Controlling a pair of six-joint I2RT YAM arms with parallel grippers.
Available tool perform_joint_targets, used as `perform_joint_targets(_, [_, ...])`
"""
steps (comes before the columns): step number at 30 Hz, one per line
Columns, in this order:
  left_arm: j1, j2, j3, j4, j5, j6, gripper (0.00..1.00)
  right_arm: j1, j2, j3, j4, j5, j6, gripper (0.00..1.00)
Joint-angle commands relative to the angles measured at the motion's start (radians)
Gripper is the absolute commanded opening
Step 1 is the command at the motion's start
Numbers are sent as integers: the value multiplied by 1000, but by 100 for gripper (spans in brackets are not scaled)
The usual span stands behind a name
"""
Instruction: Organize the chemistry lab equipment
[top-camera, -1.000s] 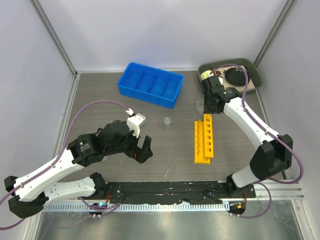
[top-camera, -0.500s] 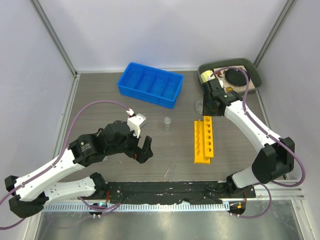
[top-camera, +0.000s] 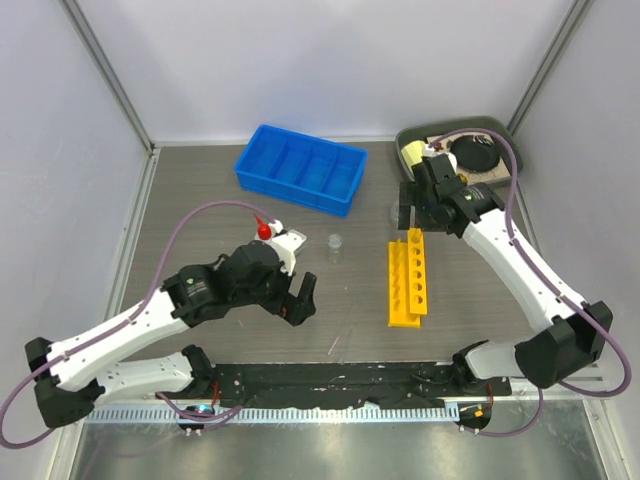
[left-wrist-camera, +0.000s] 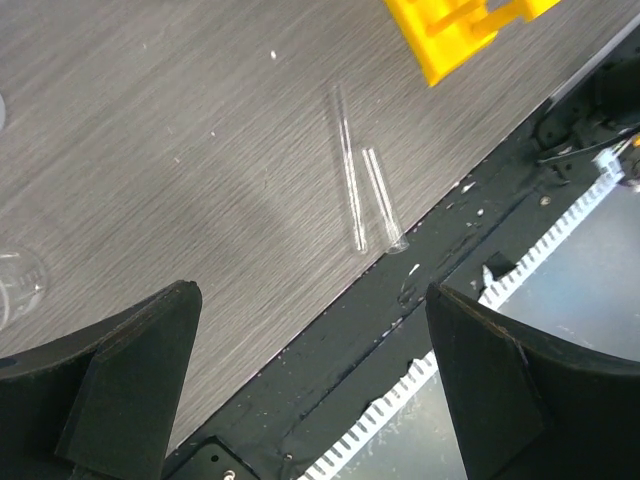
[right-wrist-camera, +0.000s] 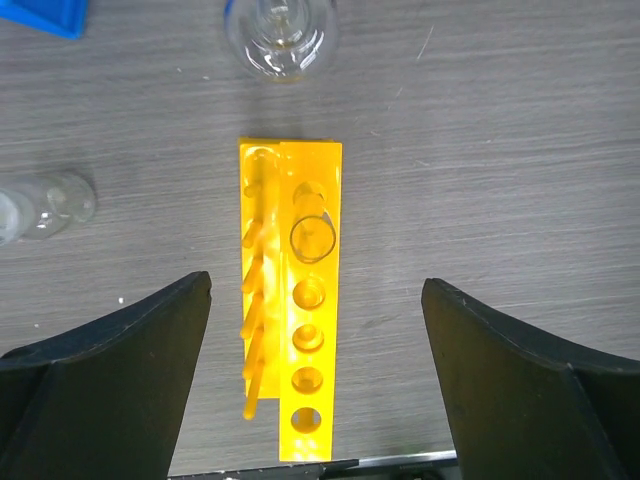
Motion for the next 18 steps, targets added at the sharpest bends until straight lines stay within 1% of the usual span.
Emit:
perform_joint_targets(1, [2,101,-62,95,18,-14,100,34,-88,90,-73,65,-11,93])
perform_joint_targets(7, [-22,244,-100,222,12,-47,99,69,-148,94,-130,73,-34,94])
perform_joint_targets(8, [-28,295,-97,232,9,-51,98,71,-165,87,-133,74,-36,94])
perform_joint_targets(10, [-50,344,-76,243,-12,-58,97,76,-183,60,-133,65,-41,95])
perform_joint_targets(11, [-54,396,-67,244,-17,-61,95,77,-193,51,-133,65,-41,95])
perform_joint_targets(15, [-82,480,-44,270,-29,-98,91,79,-245,-11,-123,48,-44,95])
perform_joint_targets(18, [-94,510,-53,293,-40,-138,89,79,-268,-34,-116,30,-44,95])
